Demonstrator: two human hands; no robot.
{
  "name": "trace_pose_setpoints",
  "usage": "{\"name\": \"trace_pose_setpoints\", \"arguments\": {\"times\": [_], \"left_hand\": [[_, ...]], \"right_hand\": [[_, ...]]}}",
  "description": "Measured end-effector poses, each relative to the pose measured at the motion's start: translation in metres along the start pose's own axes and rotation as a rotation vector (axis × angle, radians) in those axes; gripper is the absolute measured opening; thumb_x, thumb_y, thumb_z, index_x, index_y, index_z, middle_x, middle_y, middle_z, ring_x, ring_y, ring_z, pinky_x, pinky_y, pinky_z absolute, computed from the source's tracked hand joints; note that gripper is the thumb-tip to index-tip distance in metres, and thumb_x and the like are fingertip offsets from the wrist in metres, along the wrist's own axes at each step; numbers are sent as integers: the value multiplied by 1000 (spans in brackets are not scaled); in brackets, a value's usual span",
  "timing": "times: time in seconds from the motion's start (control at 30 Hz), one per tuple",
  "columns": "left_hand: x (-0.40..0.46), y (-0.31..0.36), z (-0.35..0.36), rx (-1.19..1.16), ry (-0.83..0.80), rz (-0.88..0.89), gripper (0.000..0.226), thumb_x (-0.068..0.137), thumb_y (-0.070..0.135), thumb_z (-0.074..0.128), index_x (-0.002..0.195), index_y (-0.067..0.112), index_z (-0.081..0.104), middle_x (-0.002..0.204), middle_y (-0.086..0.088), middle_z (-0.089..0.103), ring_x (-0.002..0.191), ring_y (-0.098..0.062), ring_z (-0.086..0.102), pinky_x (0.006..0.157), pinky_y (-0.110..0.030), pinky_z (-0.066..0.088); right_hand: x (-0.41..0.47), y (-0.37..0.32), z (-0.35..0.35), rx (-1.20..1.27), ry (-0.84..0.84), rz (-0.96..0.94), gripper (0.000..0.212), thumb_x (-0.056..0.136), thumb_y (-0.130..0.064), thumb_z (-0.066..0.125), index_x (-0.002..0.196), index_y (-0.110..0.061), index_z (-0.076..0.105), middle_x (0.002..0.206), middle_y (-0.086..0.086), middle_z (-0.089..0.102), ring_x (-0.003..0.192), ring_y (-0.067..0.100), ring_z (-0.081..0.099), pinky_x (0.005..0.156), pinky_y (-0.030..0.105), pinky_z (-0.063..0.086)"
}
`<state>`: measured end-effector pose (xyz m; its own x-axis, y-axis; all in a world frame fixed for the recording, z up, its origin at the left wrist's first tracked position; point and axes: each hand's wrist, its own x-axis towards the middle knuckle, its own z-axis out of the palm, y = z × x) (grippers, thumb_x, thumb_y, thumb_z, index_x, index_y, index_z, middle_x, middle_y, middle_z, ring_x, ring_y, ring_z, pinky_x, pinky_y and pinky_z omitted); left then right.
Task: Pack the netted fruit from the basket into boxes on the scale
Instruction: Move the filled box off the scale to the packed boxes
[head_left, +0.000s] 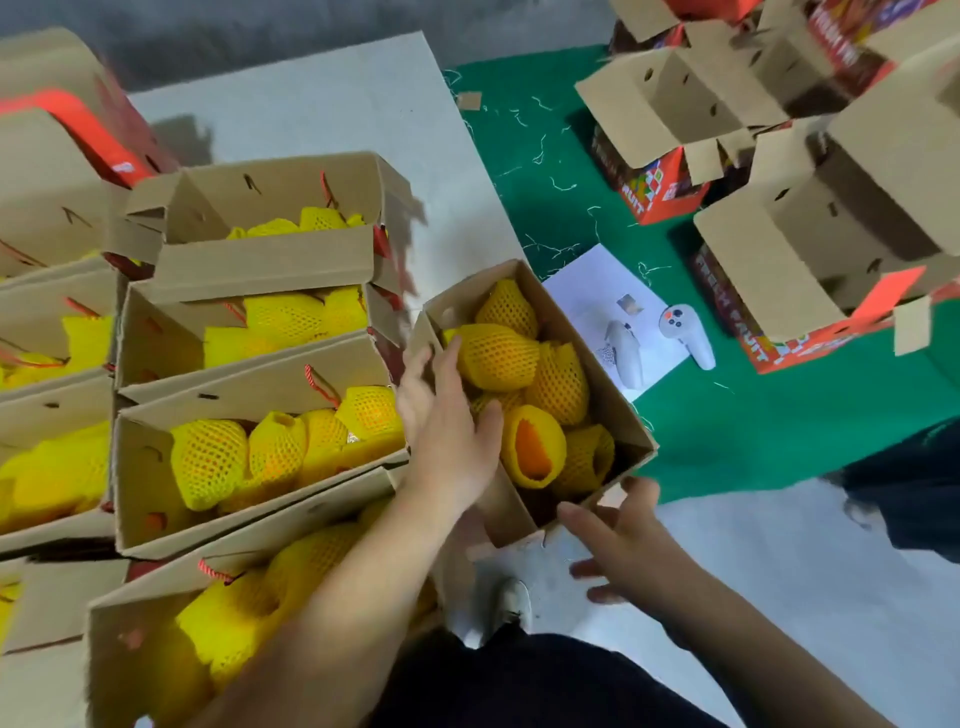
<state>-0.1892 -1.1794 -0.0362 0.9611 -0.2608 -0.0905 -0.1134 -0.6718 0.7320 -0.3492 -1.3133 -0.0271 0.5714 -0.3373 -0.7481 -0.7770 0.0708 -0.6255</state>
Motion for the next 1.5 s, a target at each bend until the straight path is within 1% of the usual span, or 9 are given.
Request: {"name": "trace_pose_setpoints", "arguments": {"times": [0.13,0.23,0.37,0.57,0.73,0.93,1.07,1.27,1.5], "left_hand": [[-67,7,13,-352,-35,-247,100,94,17,75,165,34,7,166,9,14,155,-17,17,122,-28,18],[-74,15,21,-337,-189,-297,101,98,22,71,167,36,-2,170,1,21,156,-24,24,128,-46,24],[-52,15,23,-285,-241,-371,84,98,26,67,166,34,18,160,2,39,145,-28,40,109,-37,52],[-22,-6,15,-507,-59,-414,49,100,1,52,144,22,61,121,1,75,117,-27,68,105,-45,55],[-17,-5,17,-571,-3,-434,55,108,8,45,160,25,41,148,-5,60,136,-30,56,115,-51,47],[-79,-7,-27,-538,-37,-175,41,107,3,51,143,20,61,134,2,70,121,-7,66,107,-29,53],[-126,-53,-93,-125,-23,131,38,106,5,53,133,28,67,126,23,68,118,6,59,97,-11,43],[-187,-159,-173,138,262,-25,58,90,-15,60,135,21,65,140,3,59,132,-17,49,113,-34,36],[-201,-228,-189,-285,199,-504,44,103,4,56,146,10,52,131,-23,64,124,-48,58,99,-63,49]], "right_hand": [[12,-10,-58,-209,507,-214,29,97,-42,65,113,-18,57,117,6,60,100,30,63,85,40,47],[31,-35,-58,-312,361,-184,36,100,-40,61,132,-23,58,132,9,56,112,31,59,97,41,47],[49,-52,-42,-577,293,-178,17,94,-14,51,81,-26,54,79,2,62,83,34,61,72,38,47],[56,-56,-11,-789,207,-191,12,99,-22,40,105,-18,49,96,7,55,91,34,55,81,42,45],[58,-54,-1,-598,196,-274,15,106,-18,38,117,-12,46,104,11,59,95,36,59,82,42,47],[20,-25,28,-577,437,-445,74,101,-36,56,162,-18,18,159,10,32,146,35,27,122,54,19],[-32,-8,89,-458,450,-676,74,94,-61,45,158,-36,18,154,-8,20,140,23,23,117,57,21],[-47,11,154,-702,-27,-628,76,97,-39,58,158,-33,12,153,-7,15,142,32,33,117,51,37],[-56,4,183,-511,149,-487,42,99,-9,53,123,-32,26,150,8,32,123,41,55,102,56,50]]}}
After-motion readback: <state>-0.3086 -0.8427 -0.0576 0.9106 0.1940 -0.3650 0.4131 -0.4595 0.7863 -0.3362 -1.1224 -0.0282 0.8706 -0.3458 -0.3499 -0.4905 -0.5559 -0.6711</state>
